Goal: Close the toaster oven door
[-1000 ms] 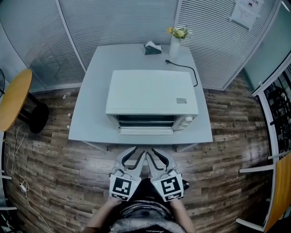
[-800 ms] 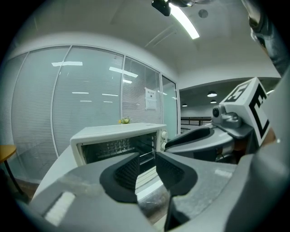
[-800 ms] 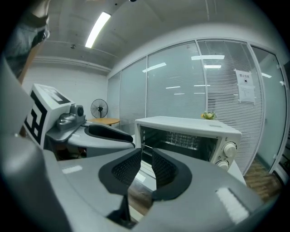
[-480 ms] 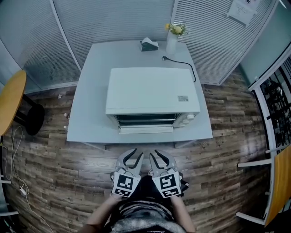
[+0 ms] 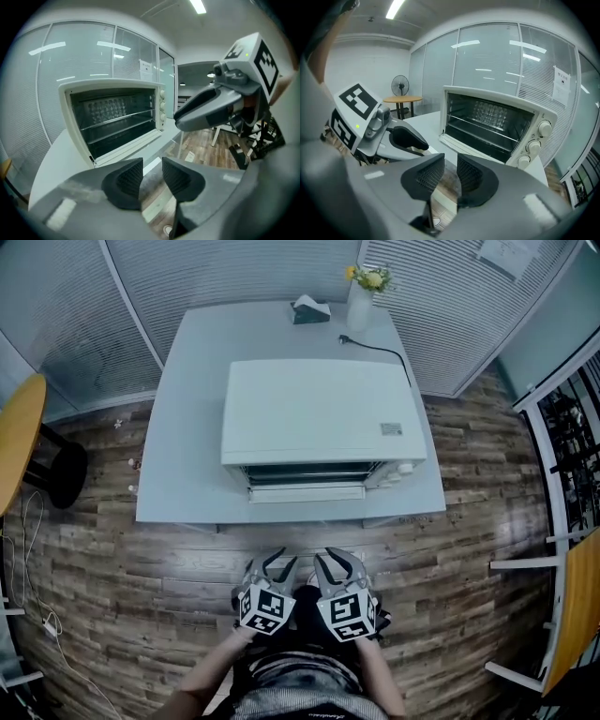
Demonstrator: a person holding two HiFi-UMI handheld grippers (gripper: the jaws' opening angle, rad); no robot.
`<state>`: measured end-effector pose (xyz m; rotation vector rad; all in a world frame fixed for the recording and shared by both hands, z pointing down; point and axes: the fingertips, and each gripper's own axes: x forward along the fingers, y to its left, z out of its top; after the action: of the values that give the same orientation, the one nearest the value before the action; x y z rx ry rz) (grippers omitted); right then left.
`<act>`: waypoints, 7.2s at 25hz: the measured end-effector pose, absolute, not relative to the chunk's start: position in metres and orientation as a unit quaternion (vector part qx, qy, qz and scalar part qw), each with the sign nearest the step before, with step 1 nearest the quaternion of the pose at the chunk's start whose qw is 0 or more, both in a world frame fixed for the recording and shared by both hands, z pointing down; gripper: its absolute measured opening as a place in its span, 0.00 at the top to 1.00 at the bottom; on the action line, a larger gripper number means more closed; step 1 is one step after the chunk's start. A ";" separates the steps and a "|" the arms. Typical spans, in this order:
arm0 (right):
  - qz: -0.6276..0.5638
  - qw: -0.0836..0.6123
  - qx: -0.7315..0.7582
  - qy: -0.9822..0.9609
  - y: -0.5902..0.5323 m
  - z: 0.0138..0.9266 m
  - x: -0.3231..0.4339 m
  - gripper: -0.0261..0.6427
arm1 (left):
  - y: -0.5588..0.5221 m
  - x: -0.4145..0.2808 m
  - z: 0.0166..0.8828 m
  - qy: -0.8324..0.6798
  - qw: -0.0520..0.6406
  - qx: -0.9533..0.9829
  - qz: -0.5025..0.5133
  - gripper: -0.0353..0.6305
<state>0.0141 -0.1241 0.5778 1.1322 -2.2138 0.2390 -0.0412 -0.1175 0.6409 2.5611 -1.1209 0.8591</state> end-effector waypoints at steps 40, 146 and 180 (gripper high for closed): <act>0.124 0.343 0.443 -0.819 -0.100 0.606 0.045 0.83 | -0.085 -0.024 0.773 -0.204 -0.150 0.802 0.541 0.67; -0.119 0.396 0.339 -0.845 -0.219 0.506 0.034 0.77 | -0.213 -0.049 0.515 -0.335 -0.186 0.834 0.397 0.79; -0.101 0.325 0.352 -0.872 -0.249 0.492 0.032 0.75 | -0.243 -0.051 0.506 -0.379 -0.151 0.841 0.355 0.77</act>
<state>0.0323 -0.2488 0.4923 0.9241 -2.2853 -0.2653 -0.0507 -0.2428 0.5060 2.9304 -1.3221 1.2357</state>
